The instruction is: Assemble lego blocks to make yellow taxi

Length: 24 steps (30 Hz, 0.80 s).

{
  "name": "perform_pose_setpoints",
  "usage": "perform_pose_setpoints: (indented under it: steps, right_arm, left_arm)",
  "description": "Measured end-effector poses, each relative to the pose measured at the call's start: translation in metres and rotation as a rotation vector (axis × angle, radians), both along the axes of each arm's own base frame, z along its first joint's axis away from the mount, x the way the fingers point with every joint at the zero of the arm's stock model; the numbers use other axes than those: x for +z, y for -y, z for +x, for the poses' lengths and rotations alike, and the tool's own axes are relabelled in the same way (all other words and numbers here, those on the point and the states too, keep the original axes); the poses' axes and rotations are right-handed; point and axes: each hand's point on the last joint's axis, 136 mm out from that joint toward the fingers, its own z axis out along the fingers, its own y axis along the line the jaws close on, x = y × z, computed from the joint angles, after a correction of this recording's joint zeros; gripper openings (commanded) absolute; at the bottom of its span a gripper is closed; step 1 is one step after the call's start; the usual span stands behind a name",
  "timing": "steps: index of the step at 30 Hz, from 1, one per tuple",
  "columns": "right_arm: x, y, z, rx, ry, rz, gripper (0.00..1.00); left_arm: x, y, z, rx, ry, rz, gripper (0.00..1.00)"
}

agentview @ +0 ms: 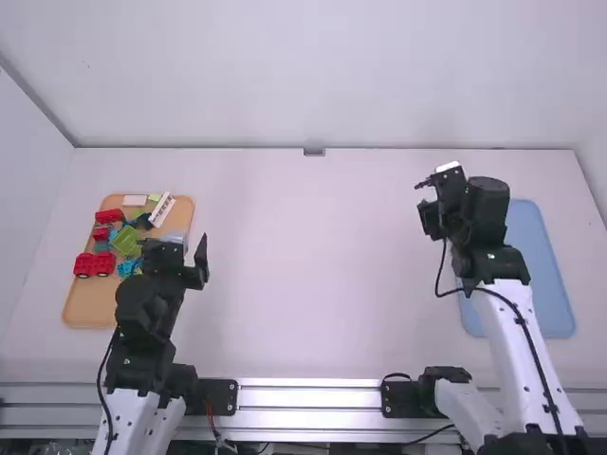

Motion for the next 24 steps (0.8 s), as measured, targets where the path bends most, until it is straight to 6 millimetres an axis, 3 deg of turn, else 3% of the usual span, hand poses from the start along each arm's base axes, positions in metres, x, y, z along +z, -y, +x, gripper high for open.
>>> perform_pose_setpoints:
  steps: [11, 14, 18, 24]
  right_arm:
    - [0.023, -0.001, -0.029, -0.096, 0.261, 0.211, 0.4]
    - [0.018, -0.001, -0.04, -0.119, 0.292, 0.274, 0.33]
    - [-0.002, -0.001, -0.057, -0.142, 0.29, 0.321, 0.24]
    - [-0.032, -0.001, -0.076, -0.152, 0.282, 0.347, 0.12]
  left_arm:
    - [-0.067, -0.002, -0.017, 0.02, -0.007, -0.066, 0.36]
    - [-0.081, -0.002, -0.018, 0.023, -0.003, -0.071, 0.3]
    - [-0.067, -0.002, -0.02, 0.022, 0.063, -0.072, 0.23]
    - [-0.066, -0.002, -0.02, 0.021, 0.065, -0.073, 0.15]
